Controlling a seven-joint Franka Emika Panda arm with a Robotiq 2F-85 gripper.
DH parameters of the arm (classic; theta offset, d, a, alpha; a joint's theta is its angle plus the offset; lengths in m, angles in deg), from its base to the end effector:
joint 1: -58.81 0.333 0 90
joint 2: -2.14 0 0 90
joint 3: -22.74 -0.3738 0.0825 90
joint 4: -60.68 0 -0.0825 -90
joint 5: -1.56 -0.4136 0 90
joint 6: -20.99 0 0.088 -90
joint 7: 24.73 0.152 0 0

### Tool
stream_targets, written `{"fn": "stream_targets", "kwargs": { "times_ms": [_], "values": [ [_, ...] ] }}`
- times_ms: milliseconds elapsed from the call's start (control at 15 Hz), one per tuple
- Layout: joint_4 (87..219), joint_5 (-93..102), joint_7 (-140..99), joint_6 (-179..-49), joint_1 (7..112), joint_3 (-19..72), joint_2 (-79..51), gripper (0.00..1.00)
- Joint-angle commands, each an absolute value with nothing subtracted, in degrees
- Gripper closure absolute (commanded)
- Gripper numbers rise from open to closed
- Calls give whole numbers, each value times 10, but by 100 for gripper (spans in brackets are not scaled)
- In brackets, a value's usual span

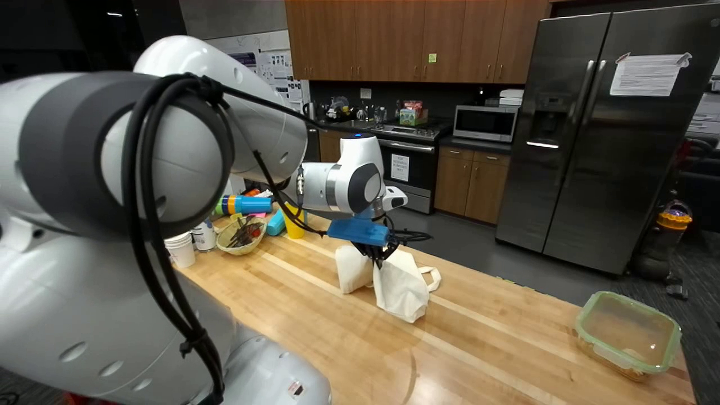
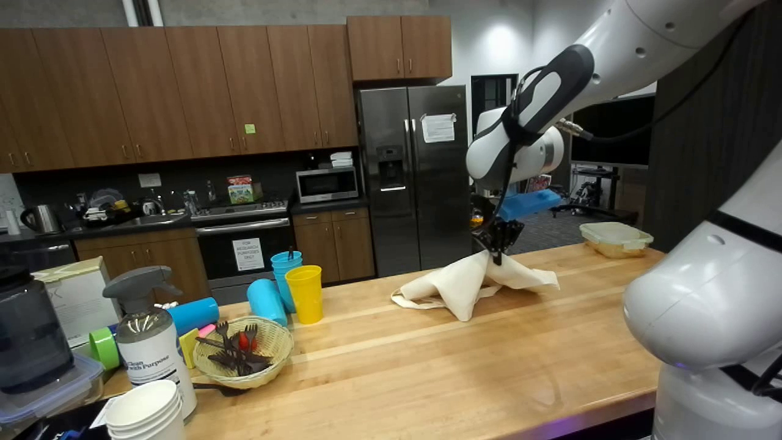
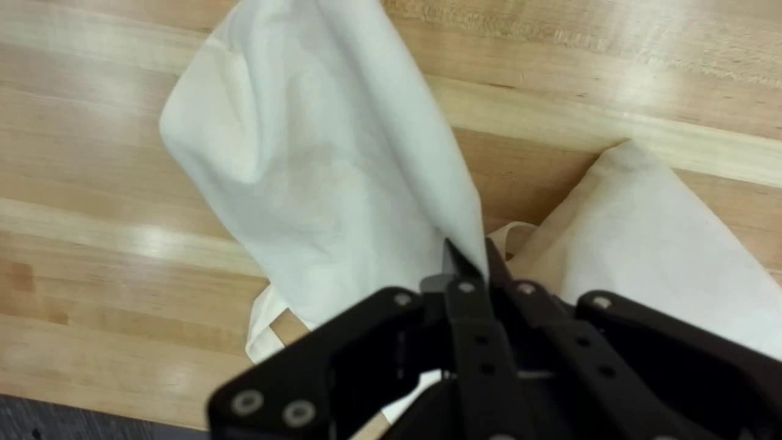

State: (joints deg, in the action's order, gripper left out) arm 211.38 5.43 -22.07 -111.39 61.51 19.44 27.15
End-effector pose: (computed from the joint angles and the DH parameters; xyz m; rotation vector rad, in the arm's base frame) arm 0.4042 0.0381 0.3915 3.0643 0.1487 0.1857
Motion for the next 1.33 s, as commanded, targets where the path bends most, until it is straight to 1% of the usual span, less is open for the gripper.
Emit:
{"fn": "stream_targets", "kwargs": {
  "times_ms": [0,933,1267],
  "values": [
    [2108,45,-231,-1112,608,207,248,99],
    [2102,17,-239,-1105,596,236,192,99],
    [2100,11,-231,-1103,583,246,151,99]
  ]
}}
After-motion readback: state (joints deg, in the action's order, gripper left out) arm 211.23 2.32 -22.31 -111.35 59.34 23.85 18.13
